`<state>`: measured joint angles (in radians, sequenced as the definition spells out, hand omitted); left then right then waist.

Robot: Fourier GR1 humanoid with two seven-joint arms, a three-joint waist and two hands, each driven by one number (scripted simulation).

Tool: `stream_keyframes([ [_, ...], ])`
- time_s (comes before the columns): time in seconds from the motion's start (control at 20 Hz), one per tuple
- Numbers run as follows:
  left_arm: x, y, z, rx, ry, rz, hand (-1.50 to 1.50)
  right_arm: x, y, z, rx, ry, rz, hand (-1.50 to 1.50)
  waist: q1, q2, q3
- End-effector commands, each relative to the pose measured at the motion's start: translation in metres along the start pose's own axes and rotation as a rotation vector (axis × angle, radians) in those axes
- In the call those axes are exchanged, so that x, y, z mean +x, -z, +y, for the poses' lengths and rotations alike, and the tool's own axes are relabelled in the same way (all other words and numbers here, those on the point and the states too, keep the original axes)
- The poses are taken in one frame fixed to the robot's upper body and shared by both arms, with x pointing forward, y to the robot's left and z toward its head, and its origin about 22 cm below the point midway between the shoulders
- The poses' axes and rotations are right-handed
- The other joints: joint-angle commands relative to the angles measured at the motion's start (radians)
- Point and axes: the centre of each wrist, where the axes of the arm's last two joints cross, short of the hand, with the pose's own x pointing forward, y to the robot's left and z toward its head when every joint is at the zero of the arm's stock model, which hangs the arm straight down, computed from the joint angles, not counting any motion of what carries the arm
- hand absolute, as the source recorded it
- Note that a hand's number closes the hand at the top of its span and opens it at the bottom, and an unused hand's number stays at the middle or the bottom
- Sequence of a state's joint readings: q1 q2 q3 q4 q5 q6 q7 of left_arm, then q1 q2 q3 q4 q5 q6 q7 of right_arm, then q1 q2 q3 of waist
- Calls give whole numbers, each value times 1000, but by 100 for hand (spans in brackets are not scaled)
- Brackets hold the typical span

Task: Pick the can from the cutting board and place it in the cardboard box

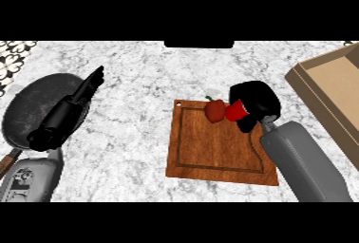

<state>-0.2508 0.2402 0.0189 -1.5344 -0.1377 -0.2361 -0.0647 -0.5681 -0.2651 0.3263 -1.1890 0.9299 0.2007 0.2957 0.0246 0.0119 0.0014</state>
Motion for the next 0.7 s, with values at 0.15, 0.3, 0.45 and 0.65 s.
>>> stream_keyframes([
  [0.15, 5, 1, -1, -7, -9, 4, 0, -21, 42, -38, -192, 39, -20, 150, -3, -7, -1],
  [0.3, -5, -1, 4, 6, 3, 25, 0, -19, 28, -49, -285, -70, -55, 150, -21, -12, -2],
  [0.45, -4, -4, 6, 8, 2, 35, 0, -12, 31, -89, -376, -22, -29, 150, -19, -13, -2],
  [0.65, -10, -9, 0, 29, -8, 33, 0, -23, 16, -113, -517, 68, 136, 150, -30, -16, -2],
])
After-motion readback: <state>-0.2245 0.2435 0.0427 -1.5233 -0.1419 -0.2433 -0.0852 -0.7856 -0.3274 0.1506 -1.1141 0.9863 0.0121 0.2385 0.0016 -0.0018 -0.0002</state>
